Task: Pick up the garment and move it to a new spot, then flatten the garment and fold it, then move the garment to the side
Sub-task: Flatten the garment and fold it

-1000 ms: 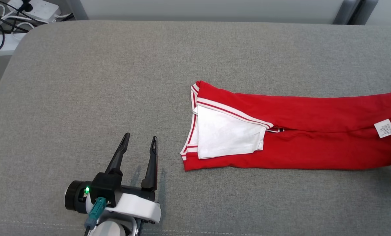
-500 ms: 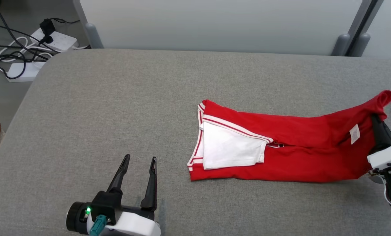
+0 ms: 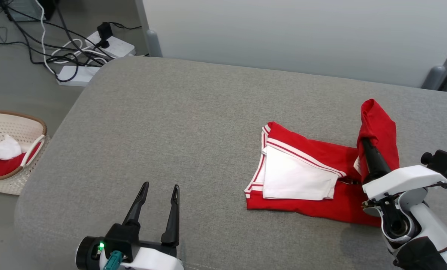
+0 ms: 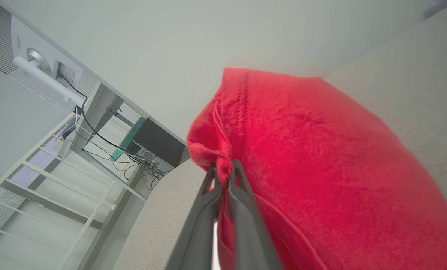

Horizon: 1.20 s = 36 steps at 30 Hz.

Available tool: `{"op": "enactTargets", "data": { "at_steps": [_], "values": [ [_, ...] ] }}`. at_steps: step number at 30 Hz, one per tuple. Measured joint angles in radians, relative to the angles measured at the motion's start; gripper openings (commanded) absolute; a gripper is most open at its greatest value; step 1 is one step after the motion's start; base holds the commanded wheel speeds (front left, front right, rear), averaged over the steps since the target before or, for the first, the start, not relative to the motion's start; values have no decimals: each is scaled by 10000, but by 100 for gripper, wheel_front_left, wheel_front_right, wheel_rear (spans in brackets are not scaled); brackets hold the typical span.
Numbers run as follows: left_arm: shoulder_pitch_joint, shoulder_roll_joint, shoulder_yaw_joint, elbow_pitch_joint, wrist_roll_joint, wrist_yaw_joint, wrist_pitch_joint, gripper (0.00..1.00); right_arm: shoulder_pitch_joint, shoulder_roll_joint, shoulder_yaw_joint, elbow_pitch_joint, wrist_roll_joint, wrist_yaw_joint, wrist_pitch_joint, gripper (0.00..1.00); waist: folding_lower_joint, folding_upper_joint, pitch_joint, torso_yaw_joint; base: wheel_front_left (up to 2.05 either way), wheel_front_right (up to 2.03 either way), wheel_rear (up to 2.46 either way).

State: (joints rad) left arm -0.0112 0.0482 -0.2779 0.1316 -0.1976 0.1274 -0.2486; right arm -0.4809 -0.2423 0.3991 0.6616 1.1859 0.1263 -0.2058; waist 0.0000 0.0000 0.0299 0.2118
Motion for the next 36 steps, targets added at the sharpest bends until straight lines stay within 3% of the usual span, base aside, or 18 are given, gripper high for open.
{"op": "enactTargets", "data": {
  "at_steps": [12, 28, 29, 30, 31, 36],
  "values": [
    [83, 6, -192, 35, -165, 0, 0, 100, -497, 1081, 15, 882, -159, 0, -238, 0, 0, 0, 97, 1080, 0, 0, 0],
    [33, 6, -546, 395, -249, -2, 0, 100, -825, 1524, 366, 2963, -757, 0, -341, 2, 0, 0, 285, 1941, 0, 0, 0],
    [27, 4, -562, 410, -249, -4, 0, 100, -911, 1559, 360, 3097, -784, 0, -420, 35, 0, 0, 261, 1983, 0, 0, 0],
    [26, 8, -564, 422, -249, -4, 0, 100, -941, 1647, 295, 3231, -849, 0, -420, 84, 0, 0, 230, 2014, 0, 0, 0],
    [26, 6, -564, 422, -249, -4, 0, 100, -941, 1695, 268, 3231, -848, 0, -420, 100, 0, 0, 216, 2026, 0, 0, 0],
    [28, 6, -566, 428, -249, -2, 0, 100, -941, 1760, 355, 3214, -811, 0, -420, 100, 0, 0, 134, 2026, 0, 0, 0]
  ]
}}
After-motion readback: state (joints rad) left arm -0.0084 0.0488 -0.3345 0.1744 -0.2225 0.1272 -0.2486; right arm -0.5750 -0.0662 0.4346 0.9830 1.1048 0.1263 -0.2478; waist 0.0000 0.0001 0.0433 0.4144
